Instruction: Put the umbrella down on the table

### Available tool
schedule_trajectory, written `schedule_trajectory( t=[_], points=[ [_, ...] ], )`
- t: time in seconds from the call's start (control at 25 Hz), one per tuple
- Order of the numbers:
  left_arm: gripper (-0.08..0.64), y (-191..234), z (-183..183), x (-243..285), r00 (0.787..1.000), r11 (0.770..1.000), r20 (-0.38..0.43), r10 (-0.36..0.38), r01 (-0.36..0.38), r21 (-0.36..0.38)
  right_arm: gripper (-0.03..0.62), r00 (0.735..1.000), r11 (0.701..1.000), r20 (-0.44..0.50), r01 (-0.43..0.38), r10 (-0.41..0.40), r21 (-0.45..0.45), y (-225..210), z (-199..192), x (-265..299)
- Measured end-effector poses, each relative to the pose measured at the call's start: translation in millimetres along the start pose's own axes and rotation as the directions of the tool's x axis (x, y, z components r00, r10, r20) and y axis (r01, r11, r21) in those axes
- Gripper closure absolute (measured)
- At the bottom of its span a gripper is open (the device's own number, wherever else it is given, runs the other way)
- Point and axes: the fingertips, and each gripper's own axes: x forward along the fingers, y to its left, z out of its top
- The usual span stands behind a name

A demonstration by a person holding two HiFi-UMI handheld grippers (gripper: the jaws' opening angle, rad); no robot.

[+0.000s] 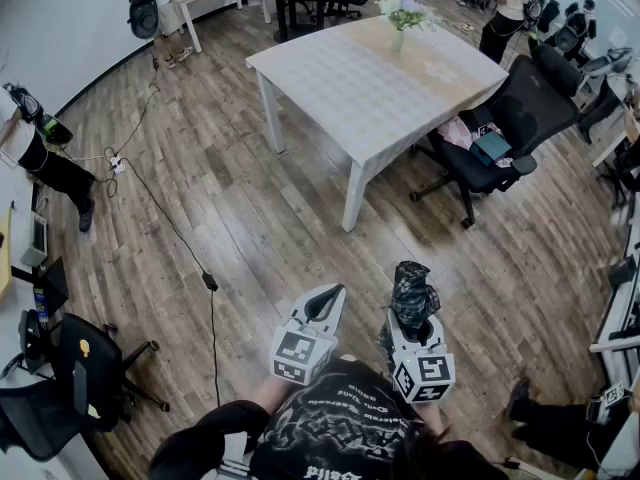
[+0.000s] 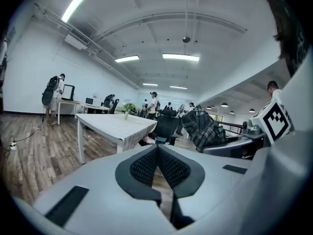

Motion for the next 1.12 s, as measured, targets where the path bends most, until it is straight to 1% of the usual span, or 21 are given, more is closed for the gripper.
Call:
schedule_trajectory(
  t=[0.12, 0.44, 0.56, 0.72, 0.84, 1.0, 1.12],
  points=[
    [0.54, -0.4, -0.2, -2.9, 1.0, 1.0, -0.006, -0.005, 0.005, -0.016, 0.405, 1.0, 1.0, -0.003, 0.007, -0.007, 0.001, 2.5, -2.5, -0.5],
    [0.54, 8.8, 9.7, 3.5, 0.999, 0.999, -0.001, -0.038, 0.038, -0.006, 0.405, 0.999, 0.999, -0.001, 0.037, -0.037, 0.009, 3.3, 4.7, 8.0],
    [0.54, 18.8, 4.9, 5.8, 0.999, 0.999, -0.008, -0.051, 0.051, -0.006, 0.401, 1.0, 0.999, -0.001, 0.026, -0.026, 0.027, 8.4, 5.5, 16.4],
    [0.54, 34.3, 3.5, 7.0, 0.998, 0.998, -0.004, -0.06, 0.06, 0.005, 0.399, 1.0, 0.999, 0.0, 0.022, -0.022, 0.024, 18.3, 3.6, 27.6],
    [0.54, 45.2, 0.6, 6.8, 0.997, 0.998, -0.022, -0.07, 0.07, 0.007, 0.399, 1.0, 0.999, 0.0, 0.022, -0.022, 0.028, 26.2, 1.5, 38.5],
    [0.54, 57.3, -4.5, 9.9, 0.997, 0.998, -0.042, -0.068, 0.068, -0.002, 0.399, 1.0, 0.999, -0.016, 0.007, -0.007, 0.046, 31.3, -0.9, 51.2],
    [0.54, 65.1, -4.2, 16.2, 0.997, 0.998, -0.047, -0.062, 0.062, -0.007, 0.399, 0.999, 0.999, -0.032, -0.007, 0.008, 0.044, 30.3, -2.3, 61.7]
  ],
)
